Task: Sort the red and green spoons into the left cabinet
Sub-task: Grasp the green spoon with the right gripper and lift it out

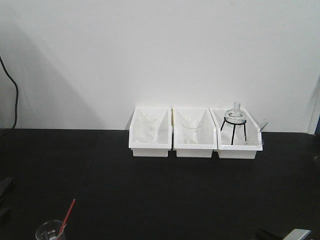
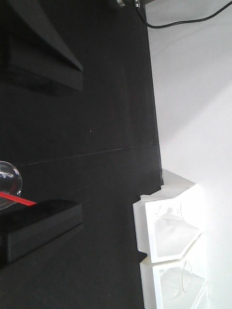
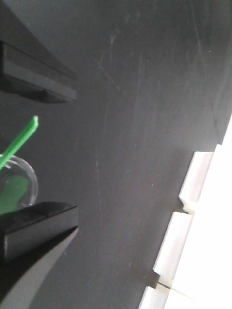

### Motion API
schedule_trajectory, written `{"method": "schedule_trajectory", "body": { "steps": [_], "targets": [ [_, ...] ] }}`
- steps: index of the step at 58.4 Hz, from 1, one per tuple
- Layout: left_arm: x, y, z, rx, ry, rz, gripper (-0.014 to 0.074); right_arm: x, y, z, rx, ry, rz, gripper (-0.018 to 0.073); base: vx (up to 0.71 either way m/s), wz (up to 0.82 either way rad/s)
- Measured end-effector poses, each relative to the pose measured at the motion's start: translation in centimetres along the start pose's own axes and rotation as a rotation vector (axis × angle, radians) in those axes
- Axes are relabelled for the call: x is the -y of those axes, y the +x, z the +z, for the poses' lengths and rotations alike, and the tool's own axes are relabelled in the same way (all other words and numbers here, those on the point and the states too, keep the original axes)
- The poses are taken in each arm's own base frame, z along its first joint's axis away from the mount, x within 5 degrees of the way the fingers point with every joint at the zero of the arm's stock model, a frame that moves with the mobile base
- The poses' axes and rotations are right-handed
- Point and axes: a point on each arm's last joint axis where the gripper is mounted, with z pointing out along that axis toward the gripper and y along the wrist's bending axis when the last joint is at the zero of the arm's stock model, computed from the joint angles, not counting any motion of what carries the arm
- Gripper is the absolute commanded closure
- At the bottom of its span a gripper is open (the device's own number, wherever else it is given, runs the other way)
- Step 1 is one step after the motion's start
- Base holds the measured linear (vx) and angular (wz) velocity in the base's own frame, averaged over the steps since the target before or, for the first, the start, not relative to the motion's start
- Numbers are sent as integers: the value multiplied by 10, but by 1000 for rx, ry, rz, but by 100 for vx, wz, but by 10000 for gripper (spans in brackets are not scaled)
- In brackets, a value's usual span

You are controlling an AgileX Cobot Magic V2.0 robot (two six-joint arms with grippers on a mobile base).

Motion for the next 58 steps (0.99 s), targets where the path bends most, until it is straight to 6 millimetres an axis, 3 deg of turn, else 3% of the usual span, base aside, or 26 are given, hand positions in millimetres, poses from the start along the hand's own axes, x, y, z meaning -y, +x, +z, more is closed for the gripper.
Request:
{"method": "schedule_trajectory", "body": {
  "steps": [21,30,48,58],
  "targets": [
    [0,0,0,0,0,0,17,-4,13,4,-45,-37,22,128,0,0],
    [0,0,0,0,0,0,17,-4,12,4,-40,-38,21,234,0,0],
    [0,0,0,0,0,0,17,-3,11,4,-31,-37,16,572,0,0],
    [0,0,0,0,0,0,17,-3,11,4,-23,-37,15,568,0,0]
  ]
}}
